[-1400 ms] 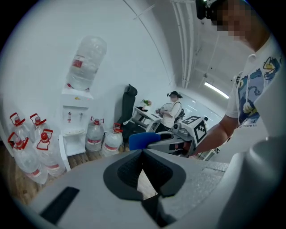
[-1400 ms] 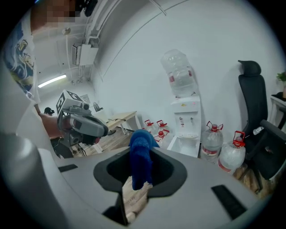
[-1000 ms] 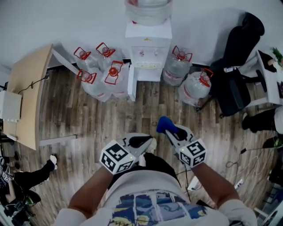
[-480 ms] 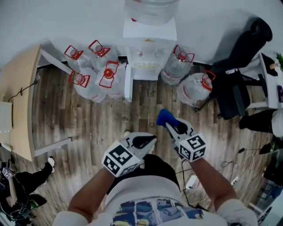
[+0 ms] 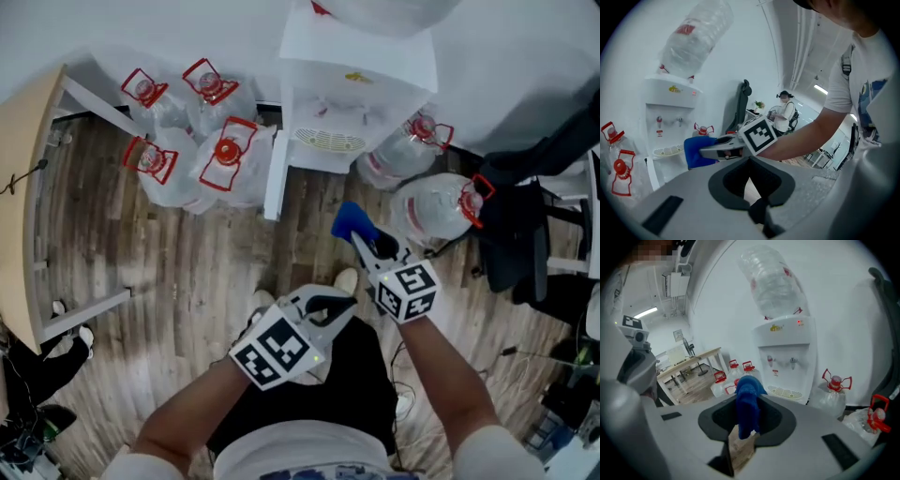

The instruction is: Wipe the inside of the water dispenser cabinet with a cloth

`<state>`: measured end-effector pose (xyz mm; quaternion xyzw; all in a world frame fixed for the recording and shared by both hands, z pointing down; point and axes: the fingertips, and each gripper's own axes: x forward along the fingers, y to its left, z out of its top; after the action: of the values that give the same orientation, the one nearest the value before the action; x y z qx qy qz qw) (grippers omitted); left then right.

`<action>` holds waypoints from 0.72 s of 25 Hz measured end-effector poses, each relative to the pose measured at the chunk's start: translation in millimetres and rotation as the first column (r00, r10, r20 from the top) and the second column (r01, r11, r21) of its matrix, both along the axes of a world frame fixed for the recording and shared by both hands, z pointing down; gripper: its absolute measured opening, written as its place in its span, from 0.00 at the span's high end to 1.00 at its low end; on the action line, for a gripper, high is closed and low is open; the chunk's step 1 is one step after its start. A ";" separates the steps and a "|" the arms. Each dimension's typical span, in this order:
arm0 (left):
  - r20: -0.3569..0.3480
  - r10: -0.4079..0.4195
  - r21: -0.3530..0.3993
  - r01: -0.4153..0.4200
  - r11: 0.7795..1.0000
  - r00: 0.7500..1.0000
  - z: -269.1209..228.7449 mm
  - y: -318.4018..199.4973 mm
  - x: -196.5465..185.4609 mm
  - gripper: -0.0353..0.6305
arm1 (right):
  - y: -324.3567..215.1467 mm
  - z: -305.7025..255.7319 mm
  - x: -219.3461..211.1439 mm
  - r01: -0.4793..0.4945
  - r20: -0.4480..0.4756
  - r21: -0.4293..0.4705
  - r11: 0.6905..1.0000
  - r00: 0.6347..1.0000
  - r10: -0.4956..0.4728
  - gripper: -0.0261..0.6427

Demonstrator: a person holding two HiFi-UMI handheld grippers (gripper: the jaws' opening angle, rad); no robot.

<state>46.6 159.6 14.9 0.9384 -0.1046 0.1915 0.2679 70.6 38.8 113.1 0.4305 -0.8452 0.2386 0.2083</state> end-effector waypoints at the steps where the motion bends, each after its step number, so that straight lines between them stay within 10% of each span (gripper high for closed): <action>1: -0.004 0.000 0.004 0.000 1.000 1.000 13.0 -9.1 10.2 0.94 | -14.0 19.6 0.6 0.022 -0.009 0.001 1.000 1.000 -0.022 0.83; 18: -0.101 0.073 0.030 -0.070 0.997 0.992 276.5 -106.2 102.2 0.94 | -185.6 395.6 10.4 0.162 -0.177 0.031 0.986 0.972 -0.154 0.83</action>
<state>148.8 53.4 291.4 0.9536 -0.0597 0.1515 0.2534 81.0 -146.8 508.7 0.3858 -0.8605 0.1634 0.2897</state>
